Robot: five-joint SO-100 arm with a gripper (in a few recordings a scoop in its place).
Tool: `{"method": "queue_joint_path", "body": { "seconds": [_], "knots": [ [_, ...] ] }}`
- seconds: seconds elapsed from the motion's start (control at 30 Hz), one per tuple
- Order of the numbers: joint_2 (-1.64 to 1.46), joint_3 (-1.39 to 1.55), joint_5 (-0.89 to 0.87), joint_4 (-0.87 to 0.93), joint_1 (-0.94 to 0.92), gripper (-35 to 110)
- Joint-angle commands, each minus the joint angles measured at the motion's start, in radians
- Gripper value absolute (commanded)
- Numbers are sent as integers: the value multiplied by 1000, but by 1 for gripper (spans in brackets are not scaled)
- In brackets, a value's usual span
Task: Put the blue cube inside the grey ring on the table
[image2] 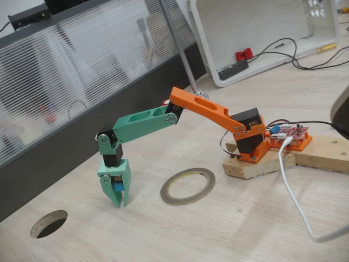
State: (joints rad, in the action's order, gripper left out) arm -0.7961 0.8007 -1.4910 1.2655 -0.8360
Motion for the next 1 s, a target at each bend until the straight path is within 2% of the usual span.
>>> {"method": "queue_joint_path", "body": {
  "seconds": [0.0, 0.97],
  "knots": [
    [-130, 18, 2, 9, -12, 0],
    [-758, 798, 2, 9, -11, 0]
  ]
}}
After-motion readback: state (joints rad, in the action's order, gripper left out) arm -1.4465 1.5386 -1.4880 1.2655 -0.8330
